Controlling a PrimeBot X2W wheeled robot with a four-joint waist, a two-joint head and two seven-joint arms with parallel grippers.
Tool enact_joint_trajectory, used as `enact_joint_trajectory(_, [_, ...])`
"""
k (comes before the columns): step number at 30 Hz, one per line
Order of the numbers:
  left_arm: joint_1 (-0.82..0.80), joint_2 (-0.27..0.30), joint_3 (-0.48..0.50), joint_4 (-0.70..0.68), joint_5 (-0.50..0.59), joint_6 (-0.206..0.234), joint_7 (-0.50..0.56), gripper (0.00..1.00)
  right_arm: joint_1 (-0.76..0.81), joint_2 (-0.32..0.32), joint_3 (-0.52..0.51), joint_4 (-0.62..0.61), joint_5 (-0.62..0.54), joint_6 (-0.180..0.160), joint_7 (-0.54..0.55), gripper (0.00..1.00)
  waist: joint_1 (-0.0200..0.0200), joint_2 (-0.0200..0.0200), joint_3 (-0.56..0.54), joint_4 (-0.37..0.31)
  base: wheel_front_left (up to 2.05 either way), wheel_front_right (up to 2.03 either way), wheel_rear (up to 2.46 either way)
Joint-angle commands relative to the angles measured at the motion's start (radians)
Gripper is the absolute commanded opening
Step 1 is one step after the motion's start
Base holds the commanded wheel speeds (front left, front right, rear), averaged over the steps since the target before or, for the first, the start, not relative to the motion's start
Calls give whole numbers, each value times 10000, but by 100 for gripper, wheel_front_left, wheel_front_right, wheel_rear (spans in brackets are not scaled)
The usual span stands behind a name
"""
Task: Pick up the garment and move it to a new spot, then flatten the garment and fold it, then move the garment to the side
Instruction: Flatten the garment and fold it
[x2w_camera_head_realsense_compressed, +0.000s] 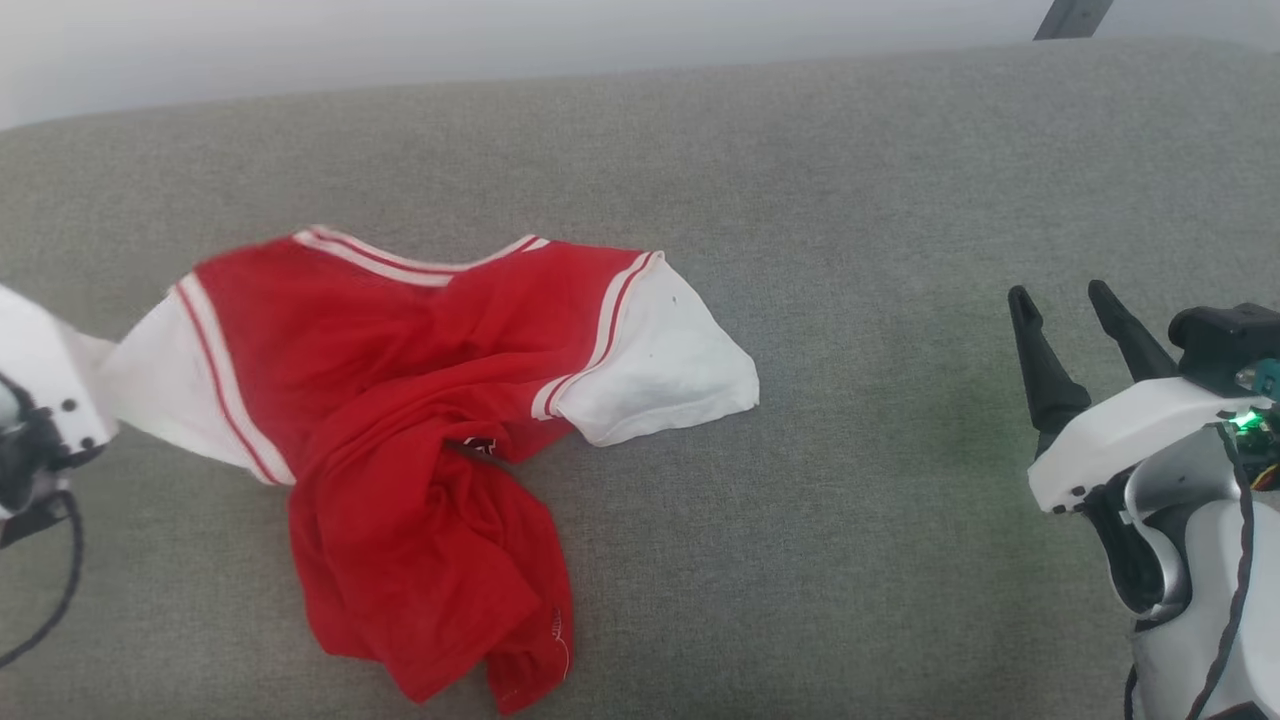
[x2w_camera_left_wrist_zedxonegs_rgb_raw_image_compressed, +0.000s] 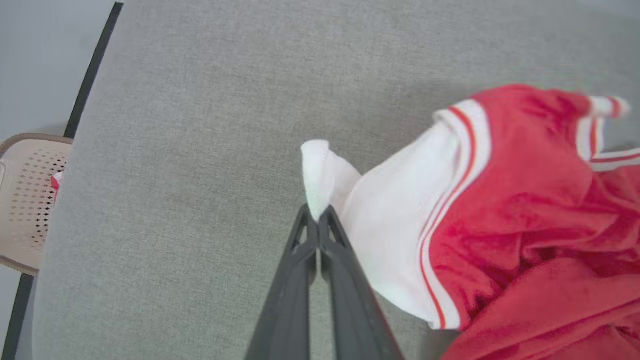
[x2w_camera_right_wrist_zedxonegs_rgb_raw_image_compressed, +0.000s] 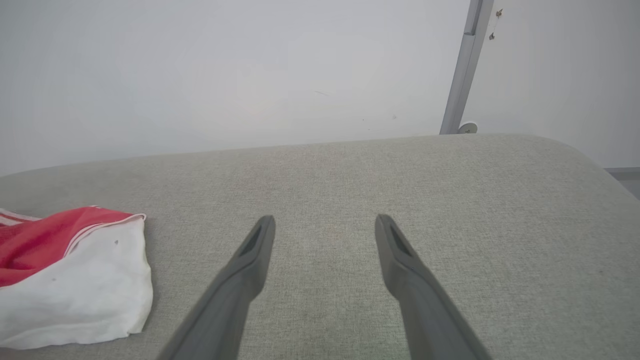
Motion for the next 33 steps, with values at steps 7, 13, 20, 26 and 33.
enact_joint_trajectory(7, [-308,-203,418,1498,-9,-7,-827,0,-133,-58,69,-77,-28,1,72,100,0,0,244,-124,0,0,0])
enact_joint_trajectory(13, [-627,-683,529,2702,-119,-158,-1437,35,-257,-63,119,-106,-26,2,68,100,0,0,452,-206,0,0,0])
enact_joint_trajectory(20, [-1057,-845,410,3375,-54,-683,-1771,100,-334,-37,170,-103,-68,2,99,100,0,0,535,-140,0,0,0])
enact_joint_trajectory(26, [-1224,-726,215,3293,87,-1309,-1953,100,-249,-73,200,-85,-45,2,31,100,0,0,439,44,0,0,0])
enact_joint_trajectory(33, [-1139,-584,-231,3105,309,-1971,-1910,100,-243,-105,356,-105,4,2,48,100,0,0,319,232,0,0,0])
